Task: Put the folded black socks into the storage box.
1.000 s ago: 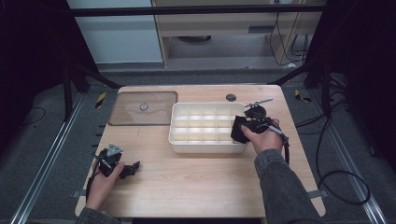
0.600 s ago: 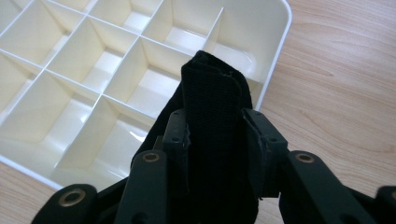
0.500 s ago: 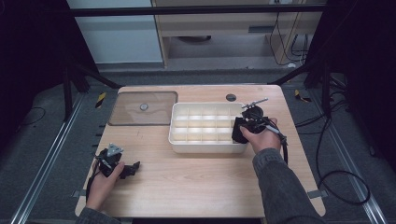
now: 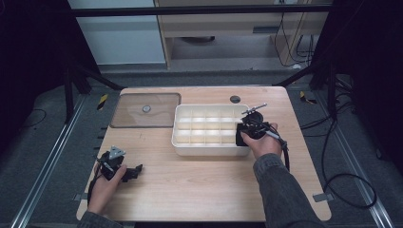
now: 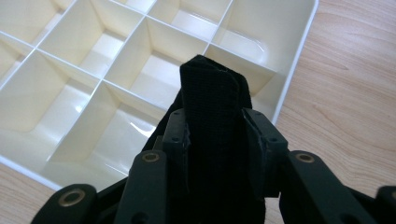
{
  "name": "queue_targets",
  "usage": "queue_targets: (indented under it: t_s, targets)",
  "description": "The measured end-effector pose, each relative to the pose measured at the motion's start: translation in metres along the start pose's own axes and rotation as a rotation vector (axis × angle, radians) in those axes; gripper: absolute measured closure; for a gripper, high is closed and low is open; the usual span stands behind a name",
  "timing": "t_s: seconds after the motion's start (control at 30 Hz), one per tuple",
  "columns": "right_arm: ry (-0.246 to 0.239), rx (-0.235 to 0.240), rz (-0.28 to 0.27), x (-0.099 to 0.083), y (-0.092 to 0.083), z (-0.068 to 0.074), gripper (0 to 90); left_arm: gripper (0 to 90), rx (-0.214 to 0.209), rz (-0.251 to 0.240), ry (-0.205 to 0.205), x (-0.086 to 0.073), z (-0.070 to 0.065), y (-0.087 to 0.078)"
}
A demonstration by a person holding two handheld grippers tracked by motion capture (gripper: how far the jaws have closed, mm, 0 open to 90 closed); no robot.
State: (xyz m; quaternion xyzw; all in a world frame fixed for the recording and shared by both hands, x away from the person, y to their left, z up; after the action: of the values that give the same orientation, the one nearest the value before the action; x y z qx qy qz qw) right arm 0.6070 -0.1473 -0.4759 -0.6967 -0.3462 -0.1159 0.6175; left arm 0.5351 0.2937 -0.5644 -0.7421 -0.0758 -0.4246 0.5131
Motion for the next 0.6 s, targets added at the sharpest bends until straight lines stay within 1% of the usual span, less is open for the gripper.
queue_targets:
  t_s: [0.13, 0.6]
  targets:
    - [0.018, 0.003, -0.003, -0.003, 0.001, 0.001, 64.5, 0.0, 0.000, 0.000, 0.000, 0.000, 0.000, 0.000]
    - [0.037, 0.011, 0.007, -0.012, 0.008, 0.004, 64.8, 0.0, -0.002, 0.000, 0.001, 0.000, 0.000, 0.000]
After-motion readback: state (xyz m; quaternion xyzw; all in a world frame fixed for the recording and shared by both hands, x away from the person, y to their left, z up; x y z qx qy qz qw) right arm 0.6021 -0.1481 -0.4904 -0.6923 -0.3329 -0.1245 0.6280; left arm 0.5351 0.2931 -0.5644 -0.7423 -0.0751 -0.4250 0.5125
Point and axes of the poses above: each handheld gripper's, and its own axes: y roughly forward along the jaws, x roughly out of its top, z roughly to its left, the point moved 8 cm from there along y, roughly forward along the jaws, and after that the axes turned 11 degrees about -x, right-handed, at the moved point
